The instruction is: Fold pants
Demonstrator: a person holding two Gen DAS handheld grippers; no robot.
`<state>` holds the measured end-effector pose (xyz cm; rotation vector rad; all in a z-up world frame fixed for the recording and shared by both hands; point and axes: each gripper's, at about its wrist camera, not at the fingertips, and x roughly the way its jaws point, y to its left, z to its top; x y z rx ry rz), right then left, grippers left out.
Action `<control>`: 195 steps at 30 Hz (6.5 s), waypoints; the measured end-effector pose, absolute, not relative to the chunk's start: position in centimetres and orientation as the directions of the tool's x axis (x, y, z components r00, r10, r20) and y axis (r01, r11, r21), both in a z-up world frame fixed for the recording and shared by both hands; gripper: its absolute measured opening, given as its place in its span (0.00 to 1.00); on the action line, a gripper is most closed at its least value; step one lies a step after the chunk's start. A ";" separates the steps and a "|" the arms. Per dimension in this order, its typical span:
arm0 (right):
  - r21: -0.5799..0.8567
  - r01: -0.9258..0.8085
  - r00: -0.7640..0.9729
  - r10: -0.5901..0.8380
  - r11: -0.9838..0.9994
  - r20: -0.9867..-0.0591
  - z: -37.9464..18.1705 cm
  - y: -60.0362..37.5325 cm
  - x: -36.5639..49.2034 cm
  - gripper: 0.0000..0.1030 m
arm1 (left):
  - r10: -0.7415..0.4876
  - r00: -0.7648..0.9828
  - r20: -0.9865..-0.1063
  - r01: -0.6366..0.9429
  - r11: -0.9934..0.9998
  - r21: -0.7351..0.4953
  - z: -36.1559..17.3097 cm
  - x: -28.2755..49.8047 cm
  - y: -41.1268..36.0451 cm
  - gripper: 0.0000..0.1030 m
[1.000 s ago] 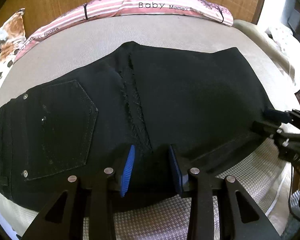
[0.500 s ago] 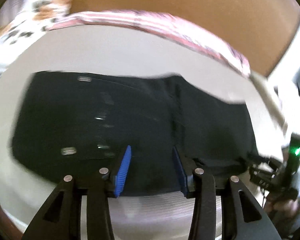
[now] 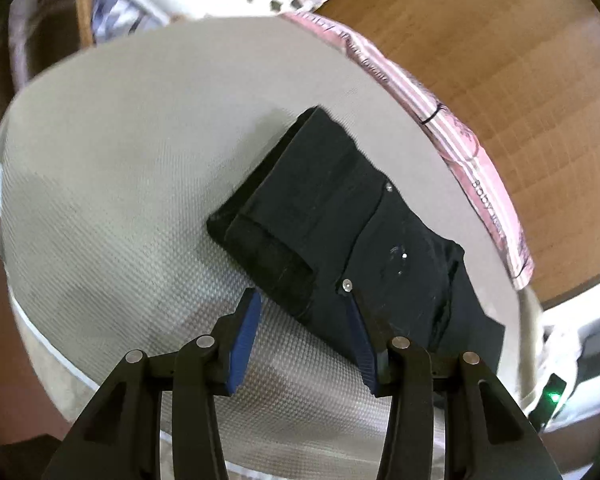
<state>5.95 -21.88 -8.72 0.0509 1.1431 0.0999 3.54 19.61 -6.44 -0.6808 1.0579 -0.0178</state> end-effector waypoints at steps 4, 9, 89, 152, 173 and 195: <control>0.128 -0.131 0.389 0.170 0.983 -0.905 -8.6 -19.1 7.0 0.54 | -0.346 0.504 -0.791 -0.325 0.773 -0.545 -7.3 3.7 20.2 0.44; 0.159 -0.216 0.370 0.232 0.963 -0.900 -8.2 -16.5 7.7 0.54 | -0.383 0.497 -0.778 -0.368 0.719 -0.590 -8.9 4.1 20.9 0.44; 0.669 0.132 0.496 0.536 0.731 -0.683 -8.9 -39.2 8.1 0.63 | -0.602 0.341 -0.722 0.649 0.706 -0.282 1.0 9.6 -13.3 0.61; 0.631 0.281 0.518 0.439 0.723 -0.734 -8.8 -40.6 3.7 0.19 | -0.392 0.310 -0.866 0.552 0.816 -0.172 -6.7 9.6 -11.3 0.66; 0.527 0.274 0.522 0.335 0.805 -0.784 -8.9 -39.5 0.4 0.11 | -0.335 0.290 -0.896 0.581 0.806 -0.113 -7.3 8.4 -10.7 0.66; 0.294 0.189 0.589 0.132 0.937 -0.798 -4.0 -36.2 8.7 0.29 | -0.141 0.474 -0.869 0.444 0.890 0.098 -6.0 9.5 -9.2 0.66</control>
